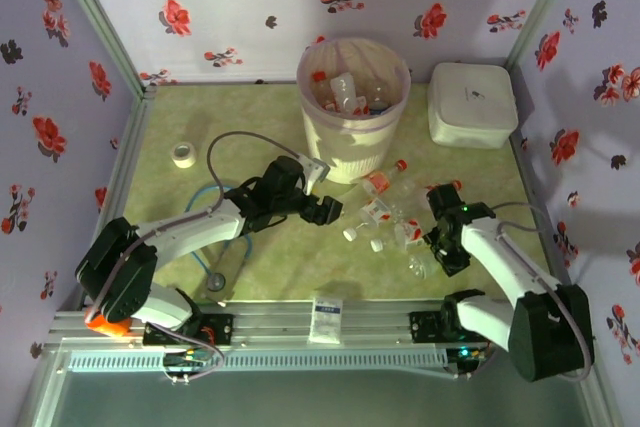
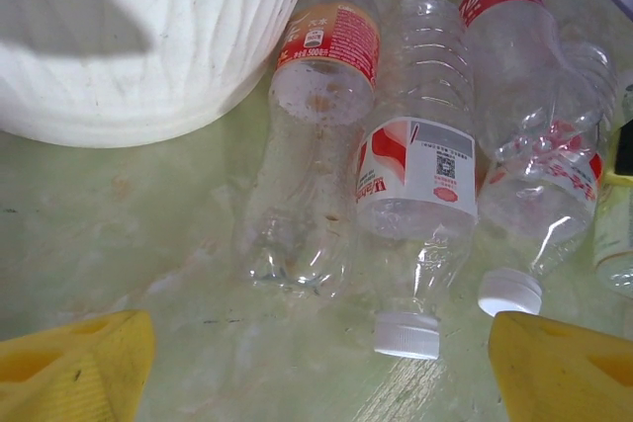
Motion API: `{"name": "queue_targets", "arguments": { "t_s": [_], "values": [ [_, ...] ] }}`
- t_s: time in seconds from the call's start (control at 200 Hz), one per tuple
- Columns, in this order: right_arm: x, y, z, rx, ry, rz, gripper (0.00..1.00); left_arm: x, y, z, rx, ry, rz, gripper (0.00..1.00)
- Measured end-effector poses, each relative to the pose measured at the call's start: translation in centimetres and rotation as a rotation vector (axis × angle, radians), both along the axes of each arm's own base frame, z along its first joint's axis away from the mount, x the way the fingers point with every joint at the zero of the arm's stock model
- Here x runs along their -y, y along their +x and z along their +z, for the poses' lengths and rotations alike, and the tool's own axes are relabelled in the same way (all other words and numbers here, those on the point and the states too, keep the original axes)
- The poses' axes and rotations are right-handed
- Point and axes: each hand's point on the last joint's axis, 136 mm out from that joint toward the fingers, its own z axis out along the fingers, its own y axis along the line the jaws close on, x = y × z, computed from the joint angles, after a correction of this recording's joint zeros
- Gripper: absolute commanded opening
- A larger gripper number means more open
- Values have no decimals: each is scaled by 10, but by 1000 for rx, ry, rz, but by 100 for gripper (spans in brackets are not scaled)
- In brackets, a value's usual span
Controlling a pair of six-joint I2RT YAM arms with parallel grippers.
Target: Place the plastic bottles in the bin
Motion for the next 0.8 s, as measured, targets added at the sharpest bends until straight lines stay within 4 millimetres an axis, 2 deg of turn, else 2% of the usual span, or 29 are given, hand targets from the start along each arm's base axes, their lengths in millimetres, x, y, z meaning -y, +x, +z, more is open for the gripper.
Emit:
{"name": "queue_targets", "arguments": {
  "t_s": [0.05, 0.25, 0.6, 0.7, 0.8],
  "values": [
    [2, 2, 6, 22, -6, 3, 50, 1, 1, 1, 1, -1, 0, 88],
    [7, 9, 31, 79, -34, 12, 50, 5, 5, 9, 13, -14, 1, 88],
    [9, 49, 110, 352, -90, 161, 41, 4, 7, 10, 11, -16, 7, 87],
    [8, 67, 141, 436, -124, 233, 41, 3, 9, 10, 7, -21, 17, 87],
    [1, 96, 189, 570, -154, 312, 41, 2, 12, 11, -1, -35, 33, 87]
  ]
}}
